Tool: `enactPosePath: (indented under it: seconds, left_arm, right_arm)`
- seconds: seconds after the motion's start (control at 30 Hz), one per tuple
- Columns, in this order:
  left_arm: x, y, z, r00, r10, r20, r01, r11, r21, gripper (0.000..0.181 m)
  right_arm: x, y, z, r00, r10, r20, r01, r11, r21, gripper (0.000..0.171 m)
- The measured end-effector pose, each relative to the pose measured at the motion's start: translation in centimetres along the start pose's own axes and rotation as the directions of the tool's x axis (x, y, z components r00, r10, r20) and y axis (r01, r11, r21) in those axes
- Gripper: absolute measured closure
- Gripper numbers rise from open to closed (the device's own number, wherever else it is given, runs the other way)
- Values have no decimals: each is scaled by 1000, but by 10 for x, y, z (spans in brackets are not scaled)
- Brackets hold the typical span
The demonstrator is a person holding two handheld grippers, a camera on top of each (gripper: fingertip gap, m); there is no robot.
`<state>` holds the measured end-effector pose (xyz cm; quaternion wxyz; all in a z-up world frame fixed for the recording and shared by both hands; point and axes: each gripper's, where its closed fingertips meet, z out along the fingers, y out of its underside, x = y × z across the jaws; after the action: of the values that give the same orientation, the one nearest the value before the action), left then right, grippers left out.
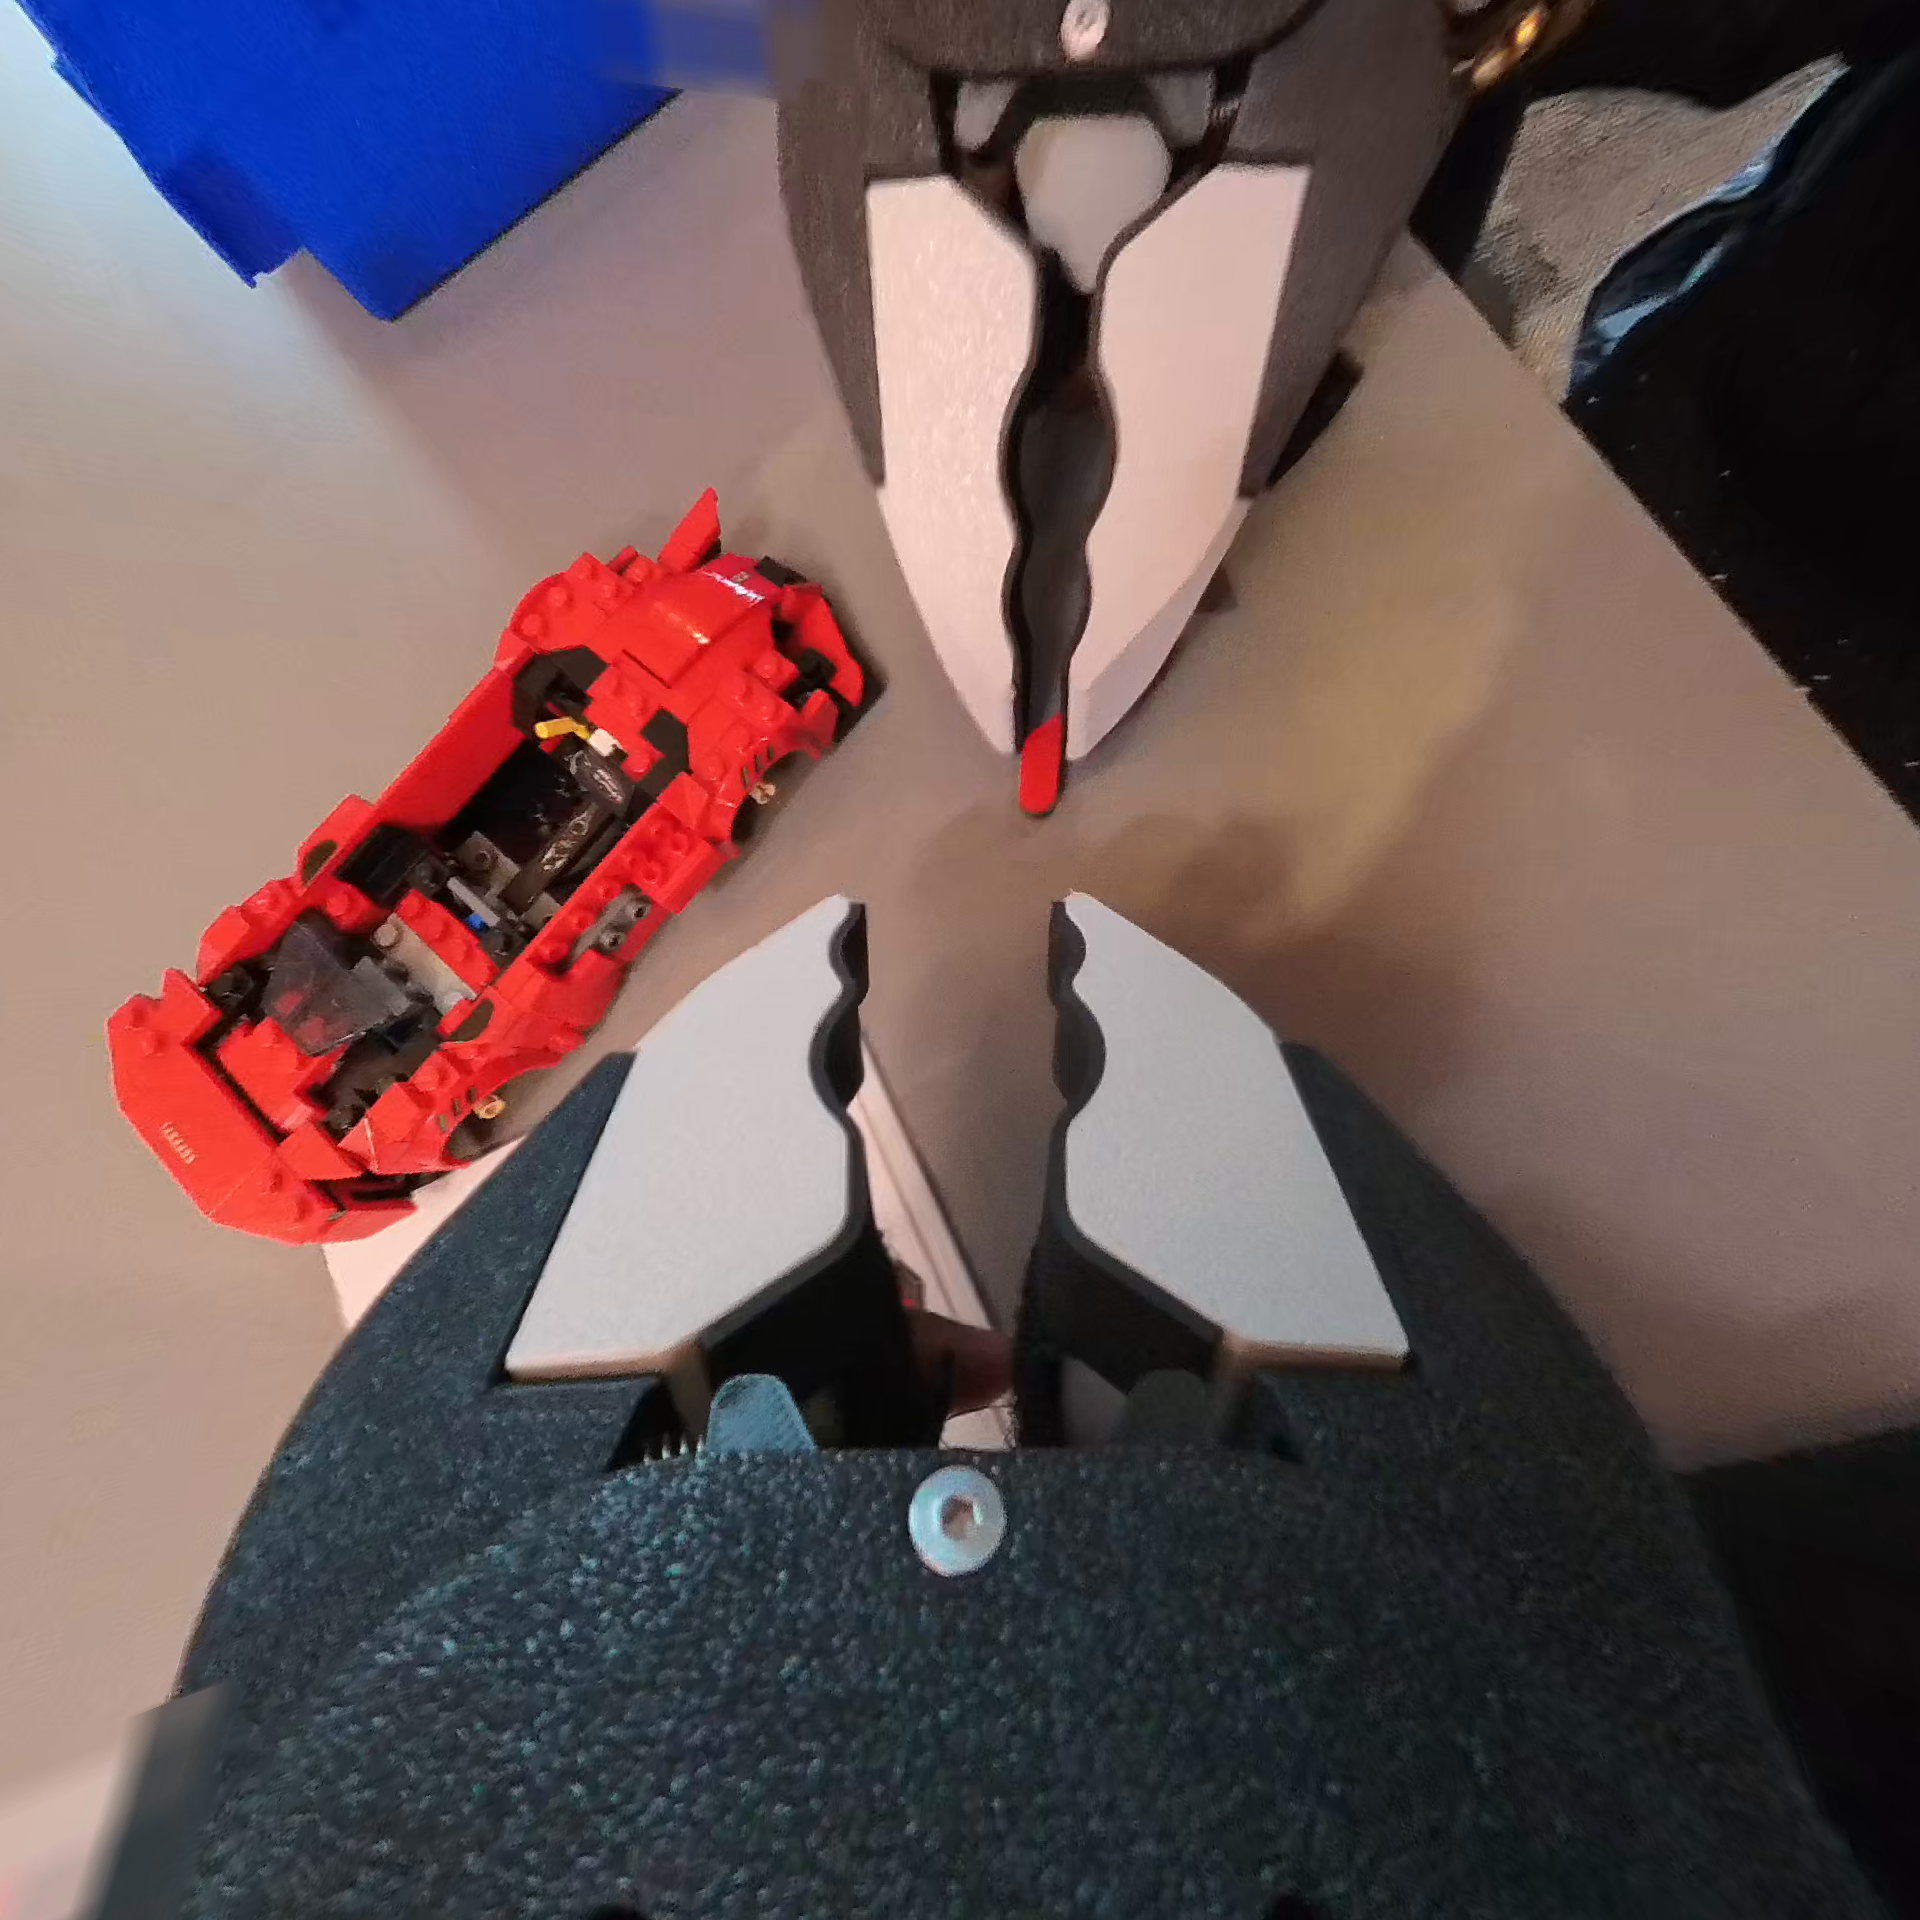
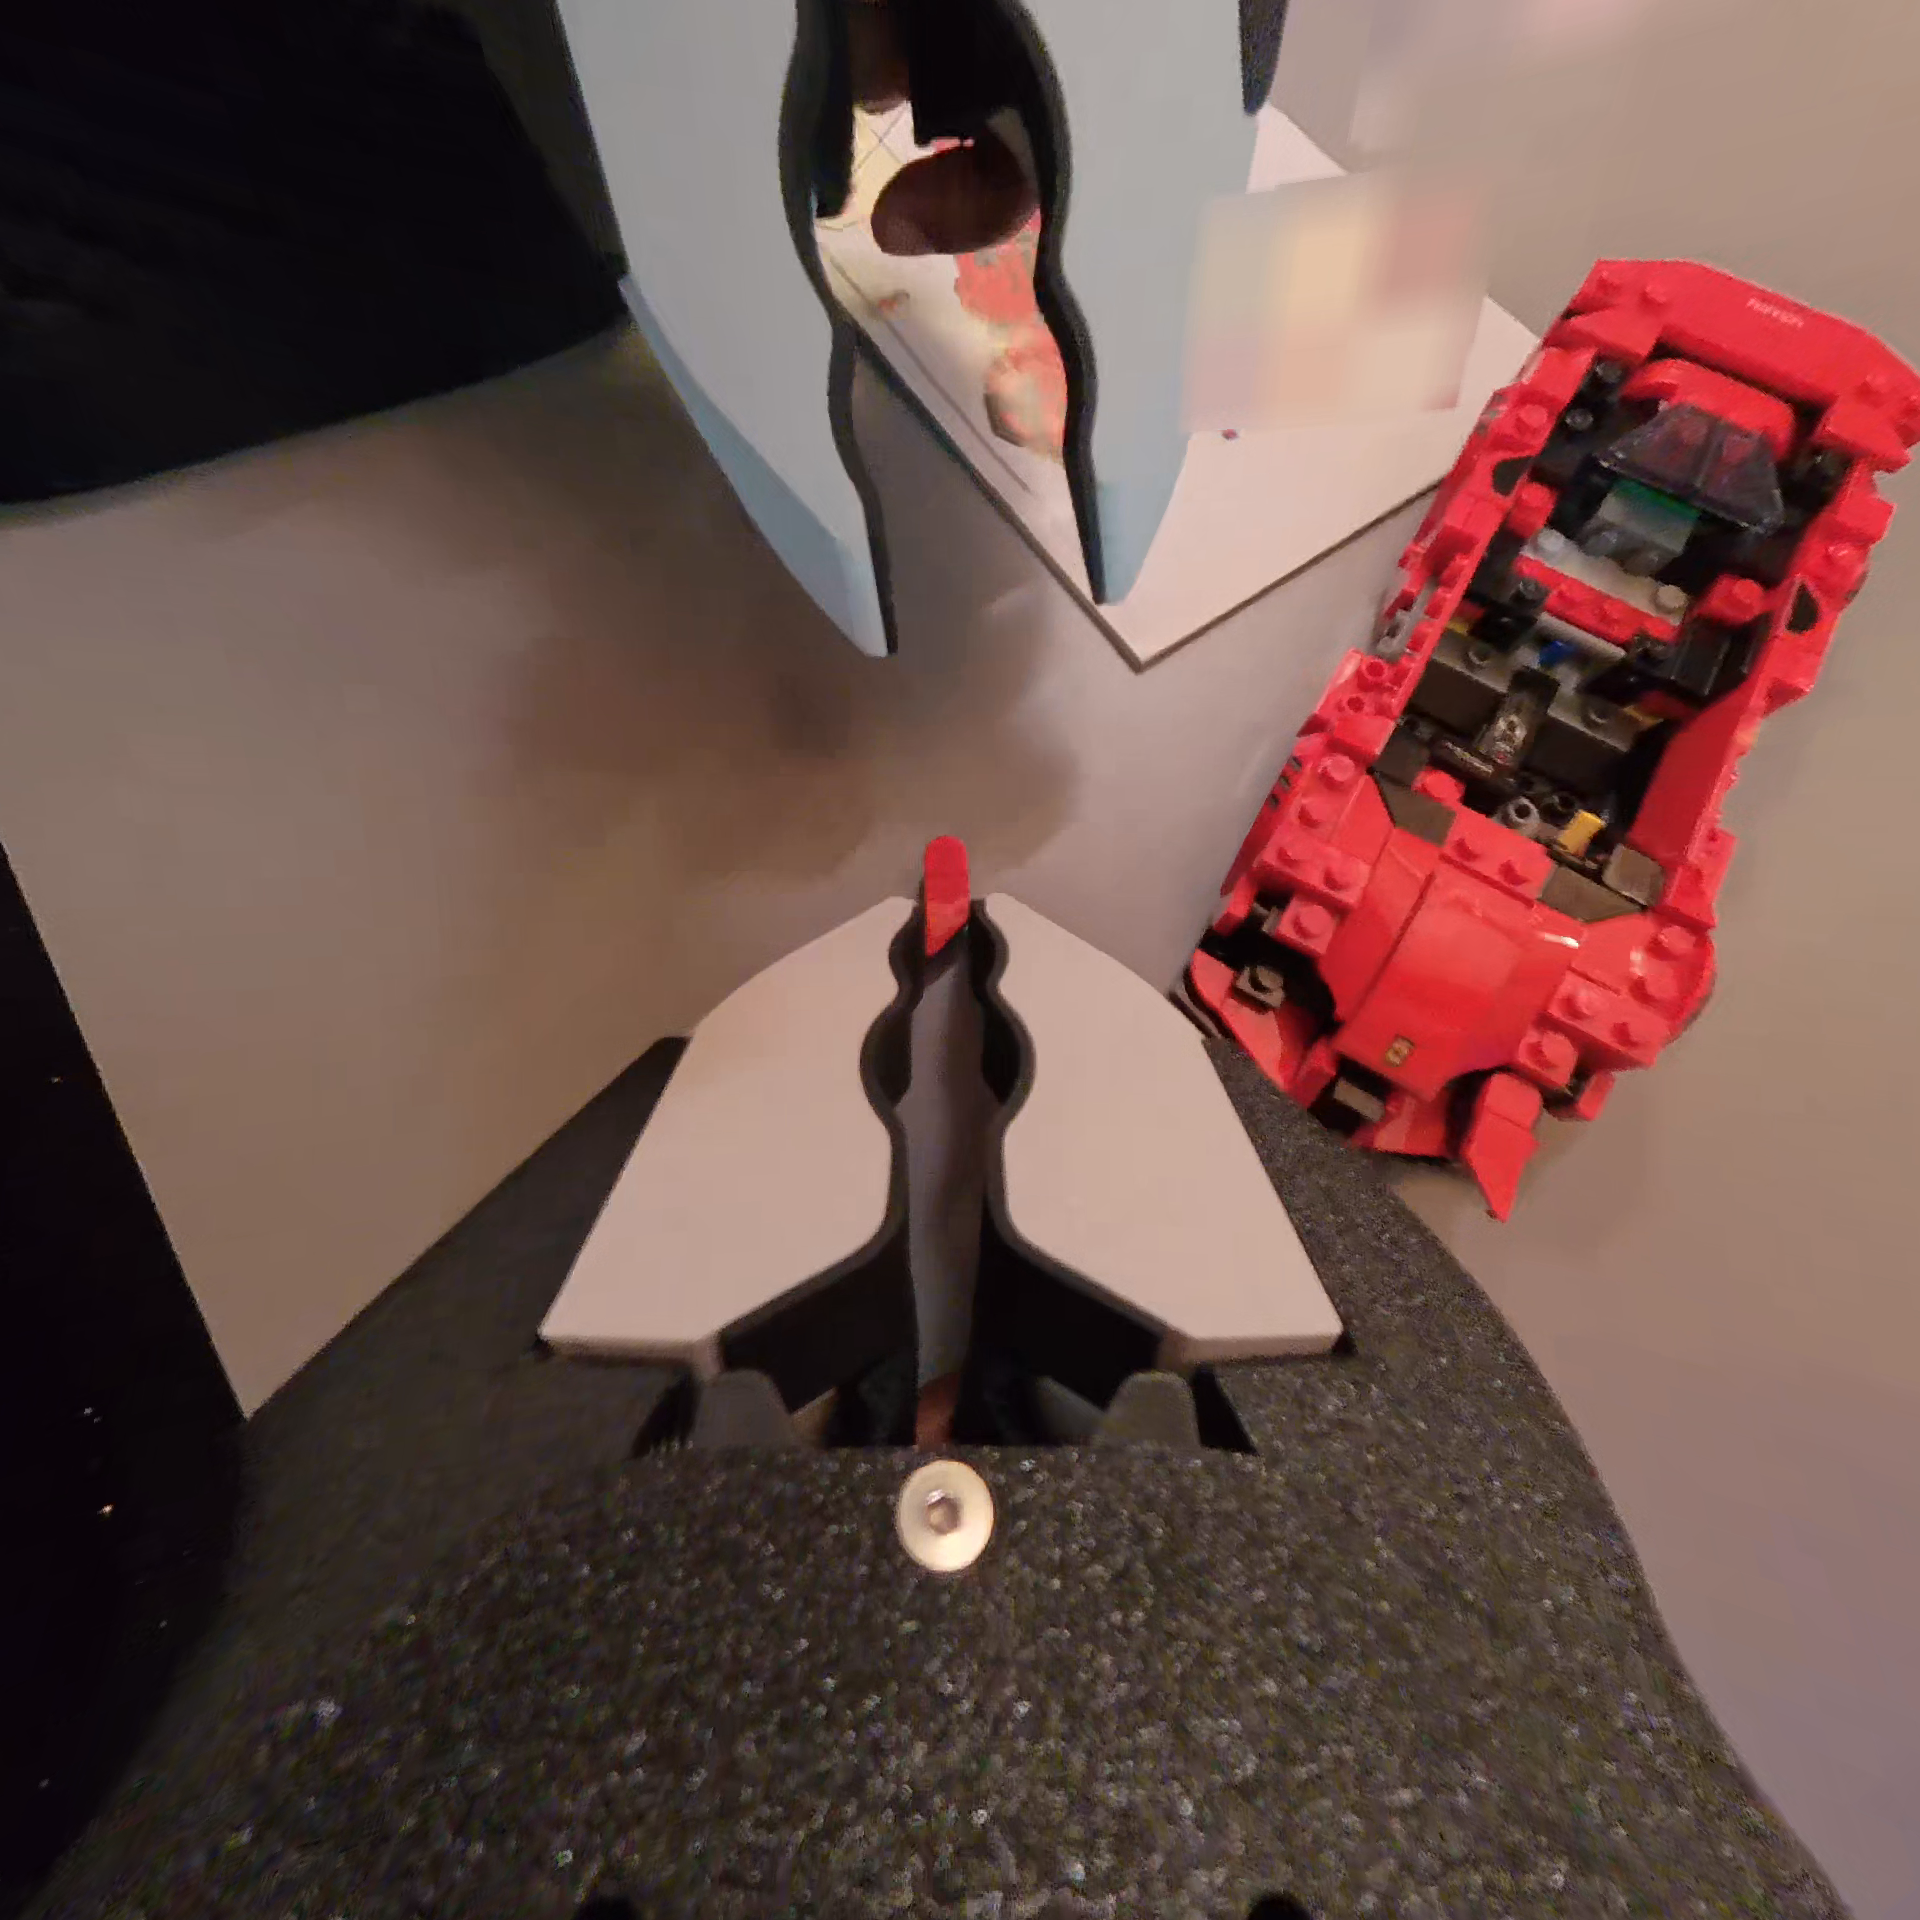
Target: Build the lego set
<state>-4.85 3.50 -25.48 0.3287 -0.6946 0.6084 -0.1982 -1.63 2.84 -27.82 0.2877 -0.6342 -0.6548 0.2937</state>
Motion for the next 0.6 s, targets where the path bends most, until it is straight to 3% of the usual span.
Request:
enactPosePath:
  seconds: [0.27,0.6]
  left_arm:
    - [-51,-11,13,964,144,224,-135,989,-55,149]
    - [-54,-19,39,980,111,163,-104,993,-50,158]
  right_arm:
    - [46,9,-43,954,207,-217,-187,976,111,163]
    - [54,18,-37,937,245,-251,-230,969,88,163]
